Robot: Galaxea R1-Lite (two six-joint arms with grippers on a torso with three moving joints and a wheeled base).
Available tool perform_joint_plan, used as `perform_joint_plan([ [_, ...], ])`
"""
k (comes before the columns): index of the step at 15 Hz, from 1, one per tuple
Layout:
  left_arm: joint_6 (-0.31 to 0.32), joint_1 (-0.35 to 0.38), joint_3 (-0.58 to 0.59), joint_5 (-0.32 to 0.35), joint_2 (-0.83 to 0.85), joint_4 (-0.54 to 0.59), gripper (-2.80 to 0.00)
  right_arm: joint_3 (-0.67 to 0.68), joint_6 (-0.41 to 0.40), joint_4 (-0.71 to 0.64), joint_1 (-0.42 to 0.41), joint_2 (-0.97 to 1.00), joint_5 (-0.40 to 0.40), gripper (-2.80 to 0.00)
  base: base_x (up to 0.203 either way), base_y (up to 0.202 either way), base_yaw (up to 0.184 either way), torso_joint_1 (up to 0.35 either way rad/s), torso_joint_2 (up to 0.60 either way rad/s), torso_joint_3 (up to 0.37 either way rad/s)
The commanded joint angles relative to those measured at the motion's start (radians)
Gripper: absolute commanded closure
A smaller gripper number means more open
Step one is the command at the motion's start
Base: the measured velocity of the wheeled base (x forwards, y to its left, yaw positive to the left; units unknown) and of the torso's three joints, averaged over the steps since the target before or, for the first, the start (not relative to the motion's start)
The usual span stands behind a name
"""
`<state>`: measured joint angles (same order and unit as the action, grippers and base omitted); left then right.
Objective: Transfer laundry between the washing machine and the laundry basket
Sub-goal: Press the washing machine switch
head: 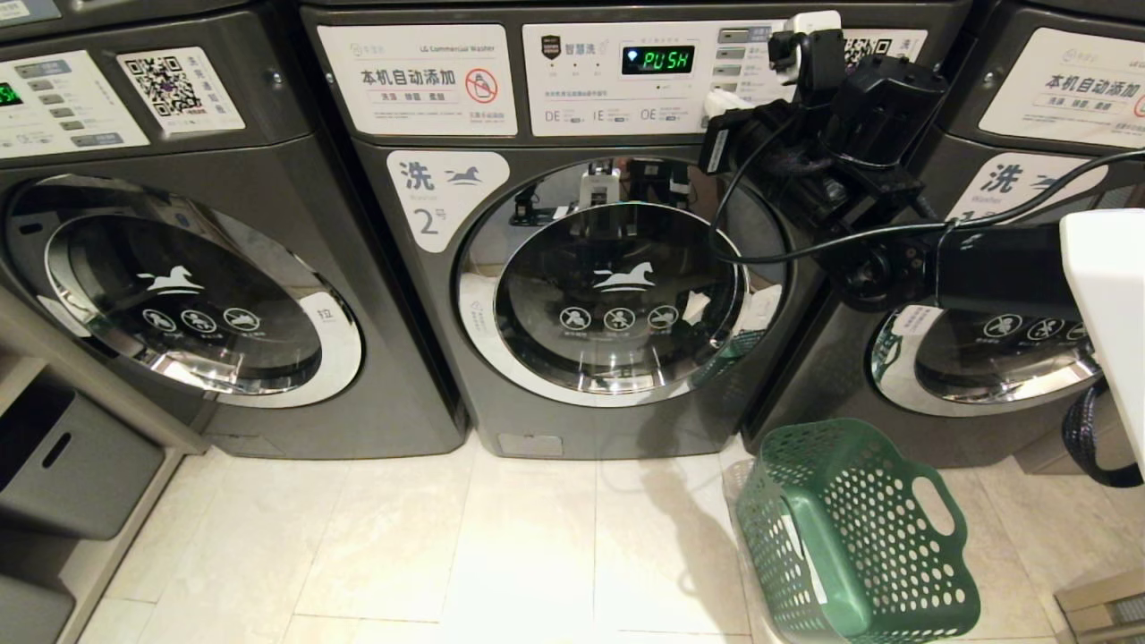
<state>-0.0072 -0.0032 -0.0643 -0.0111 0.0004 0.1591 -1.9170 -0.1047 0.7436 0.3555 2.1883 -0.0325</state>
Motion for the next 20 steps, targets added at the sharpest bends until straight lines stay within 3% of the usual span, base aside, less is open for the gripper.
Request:
perform_joint_plan([
  [1, 0.000, 0.001, 0.000, 0.000, 0.000, 0.001, 0.00, 0.003, -0.001, 0.005, -0.001, -0.004, -0.006, 0.00, 0.000, 0.000, 0.000, 0.000, 0.00, 0.000],
  [20, 0.000, 0.000, 0.000, 0.000, 0.000, 0.000, 0.00, 0.036, 0.005, -0.007, 0.004, -0.018, 0.000, 0.00, 0.000, 0.000, 0.000, 0.000, 0.00, 0.000],
])
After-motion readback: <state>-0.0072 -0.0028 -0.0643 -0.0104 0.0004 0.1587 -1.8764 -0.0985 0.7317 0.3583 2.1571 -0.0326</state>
